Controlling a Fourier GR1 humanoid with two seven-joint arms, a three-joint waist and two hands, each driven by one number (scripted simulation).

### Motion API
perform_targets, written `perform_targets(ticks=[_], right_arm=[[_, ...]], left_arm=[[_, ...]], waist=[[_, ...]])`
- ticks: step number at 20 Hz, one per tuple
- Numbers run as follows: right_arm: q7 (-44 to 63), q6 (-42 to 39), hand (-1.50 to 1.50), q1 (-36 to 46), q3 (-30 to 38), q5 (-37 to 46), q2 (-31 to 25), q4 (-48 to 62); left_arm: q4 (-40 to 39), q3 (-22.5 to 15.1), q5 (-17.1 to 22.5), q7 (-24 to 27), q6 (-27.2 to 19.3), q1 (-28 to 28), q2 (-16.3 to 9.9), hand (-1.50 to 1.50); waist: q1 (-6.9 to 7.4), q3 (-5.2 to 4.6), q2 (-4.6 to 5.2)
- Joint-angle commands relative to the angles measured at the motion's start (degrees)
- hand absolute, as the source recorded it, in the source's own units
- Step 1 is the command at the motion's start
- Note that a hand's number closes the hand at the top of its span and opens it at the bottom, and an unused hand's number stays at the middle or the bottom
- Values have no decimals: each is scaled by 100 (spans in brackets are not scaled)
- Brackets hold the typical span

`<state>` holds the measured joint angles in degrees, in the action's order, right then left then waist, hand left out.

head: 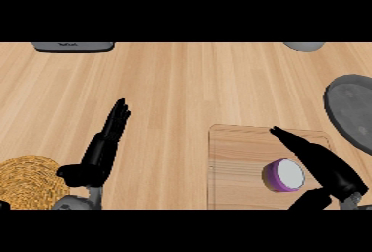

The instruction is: Pick the can from the cutting board and place it in the pan

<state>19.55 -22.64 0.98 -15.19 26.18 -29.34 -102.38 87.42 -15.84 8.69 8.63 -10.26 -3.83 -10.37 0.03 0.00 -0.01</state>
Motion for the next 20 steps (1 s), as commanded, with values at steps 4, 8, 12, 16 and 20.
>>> perform_targets(ticks=[4,8,12,16,20], right_arm=[[-33,158,-150,455,-223,788,784,1076],[-839,-78,150,97,-326,986,383,1331],[-976,-324,150,803,-256,1247,345,1538],[-1220,0,150,94,-253,1550,404,1135],[-1181,69,150,-46,-168,1846,434,577]], left_arm=[[229,62,-209,-107,159,248,98,0],[147,85,-346,31,114,284,240,0],[-146,270,-408,-176,136,-269,329,0],[422,569,-110,-332,603,244,-31,0],[89,306,-571,58,299,235,447,0]], waist=[[26,1,4],[26,2,6],[12,0,11],[-6,0,-4],[-25,-1,-5]])
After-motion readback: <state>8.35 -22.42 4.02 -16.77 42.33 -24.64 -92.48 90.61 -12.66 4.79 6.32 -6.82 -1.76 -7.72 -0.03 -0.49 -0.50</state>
